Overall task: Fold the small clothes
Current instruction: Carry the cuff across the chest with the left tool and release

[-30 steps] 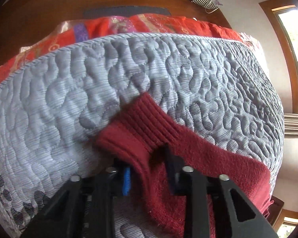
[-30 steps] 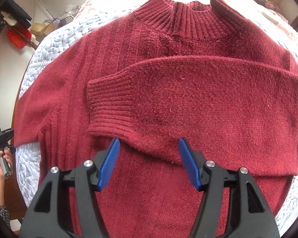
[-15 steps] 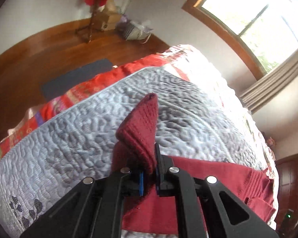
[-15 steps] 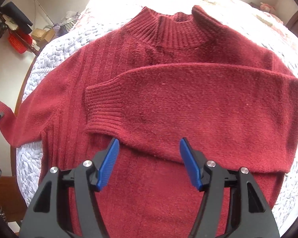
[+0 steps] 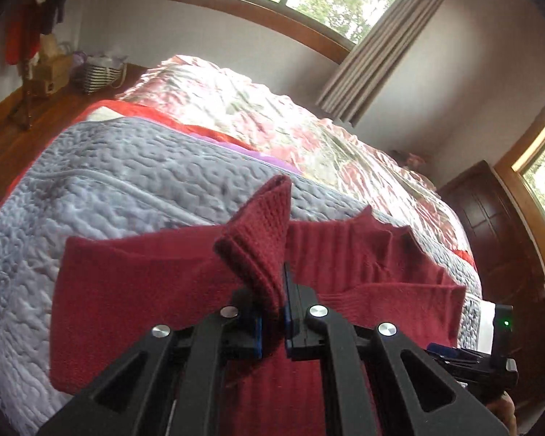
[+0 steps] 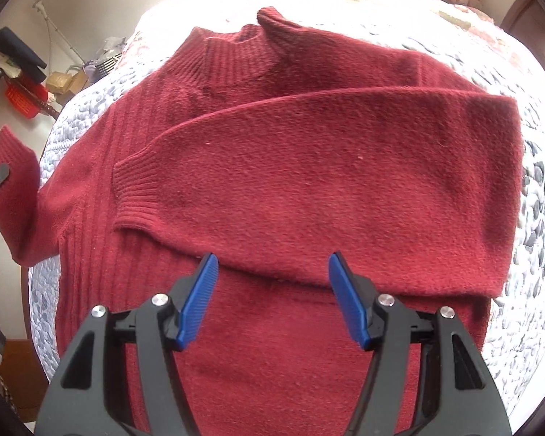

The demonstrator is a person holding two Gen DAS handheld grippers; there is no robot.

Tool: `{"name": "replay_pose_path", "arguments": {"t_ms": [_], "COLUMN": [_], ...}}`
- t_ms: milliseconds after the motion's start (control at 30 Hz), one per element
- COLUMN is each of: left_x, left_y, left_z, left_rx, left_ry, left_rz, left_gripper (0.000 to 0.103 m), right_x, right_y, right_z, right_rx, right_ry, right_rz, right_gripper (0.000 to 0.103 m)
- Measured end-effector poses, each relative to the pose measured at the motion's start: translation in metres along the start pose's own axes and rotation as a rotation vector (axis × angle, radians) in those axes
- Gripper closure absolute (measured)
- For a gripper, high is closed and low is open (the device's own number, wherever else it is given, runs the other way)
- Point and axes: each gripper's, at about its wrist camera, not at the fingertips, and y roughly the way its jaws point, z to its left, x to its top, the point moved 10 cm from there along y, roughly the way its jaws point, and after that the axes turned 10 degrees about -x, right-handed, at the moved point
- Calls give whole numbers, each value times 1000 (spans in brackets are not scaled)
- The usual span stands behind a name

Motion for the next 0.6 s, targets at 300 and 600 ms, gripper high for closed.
{"name": "replay_pose_path", "arguments": {"t_ms": [300,600], "left_x": [-63,-111], "left_y": [96,135], "left_z": [-96,-82], "left_rx": [-75,-63], "left_ry": [128,75], "left_rz": [165,325], "left_gripper": [95,64], "right_x": [-5,-5], "right_y": [7,18], "right_z": [-35,-47], "right_rx": [8,37], "right_ry": [36,46], "right_rz": [9,38], "right_gripper": [40,40]}}
